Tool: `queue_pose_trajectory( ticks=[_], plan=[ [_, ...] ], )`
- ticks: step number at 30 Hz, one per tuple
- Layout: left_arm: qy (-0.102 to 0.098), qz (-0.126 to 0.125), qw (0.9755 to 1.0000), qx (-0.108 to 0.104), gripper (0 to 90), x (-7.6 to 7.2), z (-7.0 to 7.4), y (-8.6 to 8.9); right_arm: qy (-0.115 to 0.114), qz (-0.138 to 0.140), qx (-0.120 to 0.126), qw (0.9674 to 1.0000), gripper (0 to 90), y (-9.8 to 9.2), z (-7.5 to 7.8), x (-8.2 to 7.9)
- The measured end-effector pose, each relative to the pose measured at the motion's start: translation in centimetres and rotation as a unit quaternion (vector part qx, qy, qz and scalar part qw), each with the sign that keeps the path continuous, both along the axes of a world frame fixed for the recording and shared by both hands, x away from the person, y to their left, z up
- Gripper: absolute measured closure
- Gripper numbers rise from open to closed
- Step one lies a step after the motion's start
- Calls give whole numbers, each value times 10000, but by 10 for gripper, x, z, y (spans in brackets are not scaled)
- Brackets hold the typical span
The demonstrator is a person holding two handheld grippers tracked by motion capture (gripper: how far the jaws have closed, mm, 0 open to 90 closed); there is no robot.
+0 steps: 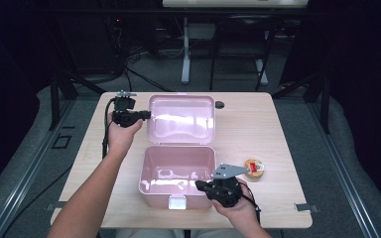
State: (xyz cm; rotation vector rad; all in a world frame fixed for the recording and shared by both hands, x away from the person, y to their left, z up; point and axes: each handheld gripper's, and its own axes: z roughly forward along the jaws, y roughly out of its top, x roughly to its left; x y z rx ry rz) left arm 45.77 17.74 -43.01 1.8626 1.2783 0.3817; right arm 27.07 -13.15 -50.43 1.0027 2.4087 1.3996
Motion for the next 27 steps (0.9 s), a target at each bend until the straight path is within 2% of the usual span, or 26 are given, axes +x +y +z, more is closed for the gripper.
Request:
queue_pose_trajectory(
  ticks=[4,8,9,12,16,21,27],
  plan=[
    [-4,13,10000,39,829,1,-2,-1,-10,-4,2,10000,900,0,0,0],
    [77,19,9999,90,820,3,-4,-1,-16,0,2,10000,900,0,0,0],
    [105,20,9999,112,807,4,-5,-1,-19,1,-3,10000,900,0,0,0],
    [143,-19,9999,-46,716,3,-7,0,-29,8,-1,10000,900,0,0,0],
    [107,30,9999,29,688,0,-10,3,-32,18,34,10000,900,-1,-1,0],
    [104,22,9999,25,657,-5,-10,8,-68,-8,-4,10000,900,0,-1,0],
    [20,-116,9998,-142,623,-22,-10,13,-50,-16,11,10000,897,0,-1,0]
  ],
)
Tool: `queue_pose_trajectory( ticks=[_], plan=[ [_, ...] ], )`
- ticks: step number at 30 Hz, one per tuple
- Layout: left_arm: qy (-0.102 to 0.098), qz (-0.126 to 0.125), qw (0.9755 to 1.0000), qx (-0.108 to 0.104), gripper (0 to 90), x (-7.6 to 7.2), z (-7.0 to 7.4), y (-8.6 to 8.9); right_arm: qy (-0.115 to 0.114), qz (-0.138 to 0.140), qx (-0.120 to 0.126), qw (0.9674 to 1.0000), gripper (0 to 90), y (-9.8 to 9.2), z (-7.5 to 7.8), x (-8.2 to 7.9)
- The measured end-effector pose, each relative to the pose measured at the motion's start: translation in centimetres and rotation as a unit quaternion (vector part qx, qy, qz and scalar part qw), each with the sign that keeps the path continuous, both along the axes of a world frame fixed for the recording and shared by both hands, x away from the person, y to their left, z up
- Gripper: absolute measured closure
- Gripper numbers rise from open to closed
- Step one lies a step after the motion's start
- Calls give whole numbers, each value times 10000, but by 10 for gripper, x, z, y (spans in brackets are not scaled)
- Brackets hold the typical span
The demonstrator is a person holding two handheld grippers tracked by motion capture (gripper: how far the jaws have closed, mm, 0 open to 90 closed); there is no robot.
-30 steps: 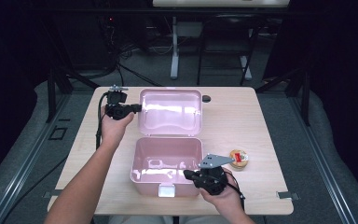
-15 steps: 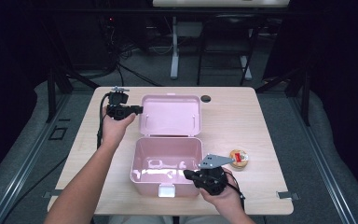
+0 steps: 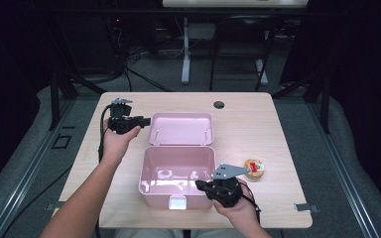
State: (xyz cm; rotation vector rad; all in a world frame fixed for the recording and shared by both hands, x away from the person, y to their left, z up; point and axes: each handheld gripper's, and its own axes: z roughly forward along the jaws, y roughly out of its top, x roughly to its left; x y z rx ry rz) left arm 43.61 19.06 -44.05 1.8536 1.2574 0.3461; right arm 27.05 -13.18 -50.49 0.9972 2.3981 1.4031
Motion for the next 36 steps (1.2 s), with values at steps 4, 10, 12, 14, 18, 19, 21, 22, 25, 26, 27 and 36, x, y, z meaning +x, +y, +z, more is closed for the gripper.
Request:
queue_pose_trajectory(
  ticks=[4,10,12,14,18,19,21,22,25,26,27,36],
  plan=[
    [-99,-80,9999,-53,624,-15,0,4,55,-60,104,9999,856,0,0,0],
    [-216,-157,9996,-99,632,-34,1,15,4,-90,87,9999,778,-3,5,-2],
    [-188,-215,9995,-143,632,-41,1,18,-28,-138,120,9998,746,-5,8,-1],
    [-217,-293,9992,-165,630,-49,3,20,-40,-181,134,9997,736,-8,12,-1],
    [-364,-388,9985,-152,619,-63,3,20,-100,-155,65,9998,687,-12,20,-1],
    [-371,-414,9983,-191,615,-66,2,21,-127,-163,38,9998,683,-13,22,-2],
    [-326,-477,9980,-251,615,-70,-2,20,-102,-201,32,9997,672,-16,25,-2],
    [-302,-504,9980,-223,621,-71,-4,20,-72,-214,40,9997,670,-17,26,-2],
    [-273,-565,9980,-100,635,-76,-11,20,-57,-275,-30,9996,654,-21,30,0],
    [-255,-582,9979,-93,635,-78,-12,20,-78,-301,-57,9995,647,-23,32,1],
    [-254,-606,9978,-82,635,-79,-13,20,-117,-313,-76,9994,640,-24,33,2],
    [-260,-884,9957,-82,599,-96,-9,25,-103,-404,-208,9989,557,-33,43,11]
  ],
)
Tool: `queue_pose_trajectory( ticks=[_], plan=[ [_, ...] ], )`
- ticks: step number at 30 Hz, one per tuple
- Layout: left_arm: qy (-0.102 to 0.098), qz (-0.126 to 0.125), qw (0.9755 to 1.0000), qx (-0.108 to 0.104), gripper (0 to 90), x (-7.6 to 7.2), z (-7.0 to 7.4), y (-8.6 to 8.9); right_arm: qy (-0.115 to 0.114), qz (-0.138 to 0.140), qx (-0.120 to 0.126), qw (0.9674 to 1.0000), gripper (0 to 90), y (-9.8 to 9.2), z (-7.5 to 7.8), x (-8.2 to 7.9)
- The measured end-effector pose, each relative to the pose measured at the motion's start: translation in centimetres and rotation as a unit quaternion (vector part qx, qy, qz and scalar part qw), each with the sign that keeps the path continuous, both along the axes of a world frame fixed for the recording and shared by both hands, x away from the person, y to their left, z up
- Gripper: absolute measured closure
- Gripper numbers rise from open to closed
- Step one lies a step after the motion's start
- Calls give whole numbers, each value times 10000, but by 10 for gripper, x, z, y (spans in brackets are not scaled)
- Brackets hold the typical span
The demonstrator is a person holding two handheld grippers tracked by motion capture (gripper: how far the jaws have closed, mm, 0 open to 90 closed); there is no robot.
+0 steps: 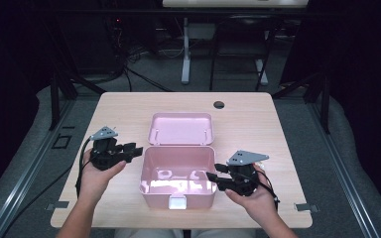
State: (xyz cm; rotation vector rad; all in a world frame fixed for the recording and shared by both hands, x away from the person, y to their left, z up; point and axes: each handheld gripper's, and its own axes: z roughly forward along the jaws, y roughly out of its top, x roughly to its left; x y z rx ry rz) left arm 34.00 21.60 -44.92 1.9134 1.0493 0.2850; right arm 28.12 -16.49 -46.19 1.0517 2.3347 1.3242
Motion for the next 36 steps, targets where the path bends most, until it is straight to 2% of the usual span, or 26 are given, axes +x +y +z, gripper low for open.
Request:
queue_pose_trajectory(
  ticks=[4,9,15,22,28,32,36],
  plan=[
    [-13,-124,9999,119,579,-5,2,-2,-4,-53,-57,10000,524,-4,1,3],
    [-1,-231,9996,166,572,-11,5,-2,5,-109,-72,9999,510,-10,4,9],
    [51,-330,9994,90,561,-15,8,-2,81,-190,-150,9997,502,-16,5,14],
    [63,-372,9992,102,555,-17,8,-2,126,-435,-224,9987,487,-26,2,24],
    [76,-398,9989,216,543,-17,7,-3,169,-633,-385,9971,458,-36,-2,35],
    [78,-381,9990,205,536,-17,7,-3,384,-875,-430,9945,413,-44,-3,43],
    [89,-376,9991,193,531,-17,7,-3,486,-1026,-497,9923,398,-53,-6,53]
  ],
)
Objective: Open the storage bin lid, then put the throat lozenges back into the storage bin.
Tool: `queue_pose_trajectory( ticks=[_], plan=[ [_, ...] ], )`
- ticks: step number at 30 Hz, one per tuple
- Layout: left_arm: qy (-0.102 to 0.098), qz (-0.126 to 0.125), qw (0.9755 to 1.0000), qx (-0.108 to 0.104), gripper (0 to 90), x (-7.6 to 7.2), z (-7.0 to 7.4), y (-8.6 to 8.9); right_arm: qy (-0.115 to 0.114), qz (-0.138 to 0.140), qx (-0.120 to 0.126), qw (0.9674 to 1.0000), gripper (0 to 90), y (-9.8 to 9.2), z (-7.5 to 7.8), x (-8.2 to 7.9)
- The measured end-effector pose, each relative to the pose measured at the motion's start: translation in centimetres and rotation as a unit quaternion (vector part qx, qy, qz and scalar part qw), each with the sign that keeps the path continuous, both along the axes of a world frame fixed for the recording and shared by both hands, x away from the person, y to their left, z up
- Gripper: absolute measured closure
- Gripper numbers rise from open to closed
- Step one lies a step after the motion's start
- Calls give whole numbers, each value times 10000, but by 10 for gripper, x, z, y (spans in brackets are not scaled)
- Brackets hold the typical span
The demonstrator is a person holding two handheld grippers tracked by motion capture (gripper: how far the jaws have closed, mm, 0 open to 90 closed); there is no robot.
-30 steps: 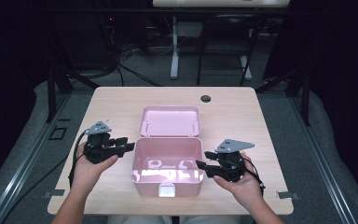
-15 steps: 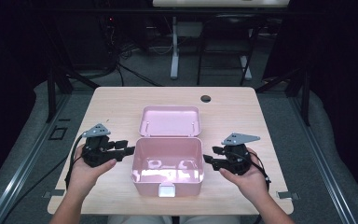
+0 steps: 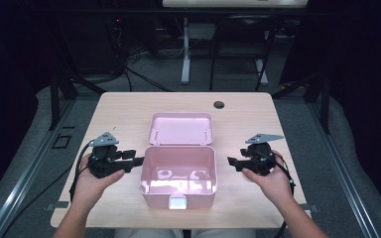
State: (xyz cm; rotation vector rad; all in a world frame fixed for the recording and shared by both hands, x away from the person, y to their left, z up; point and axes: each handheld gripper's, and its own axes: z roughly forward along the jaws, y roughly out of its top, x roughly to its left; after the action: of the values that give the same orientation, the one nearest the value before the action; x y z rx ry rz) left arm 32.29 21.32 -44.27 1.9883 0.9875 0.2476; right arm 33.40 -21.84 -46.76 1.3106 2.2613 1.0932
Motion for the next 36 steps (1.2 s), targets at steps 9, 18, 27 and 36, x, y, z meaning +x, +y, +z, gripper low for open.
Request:
queue_pose_trajectory(
  ticks=[9,18,27,36],
  plan=[
    [-39,-10,10000,-7,508,0,1,0,197,-229,-342,9990,384,-16,-7,16],
    [-40,-10,10000,16,502,0,0,1,593,-408,-499,9962,366,-26,-14,29],
    [-27,10,10000,14,489,0,1,2,1004,-464,-864,9901,315,-25,-16,42],
    [-9,51,10000,-31,479,1,0,4,1482,-574,-1066,9815,283,-25,-22,53]
  ],
)
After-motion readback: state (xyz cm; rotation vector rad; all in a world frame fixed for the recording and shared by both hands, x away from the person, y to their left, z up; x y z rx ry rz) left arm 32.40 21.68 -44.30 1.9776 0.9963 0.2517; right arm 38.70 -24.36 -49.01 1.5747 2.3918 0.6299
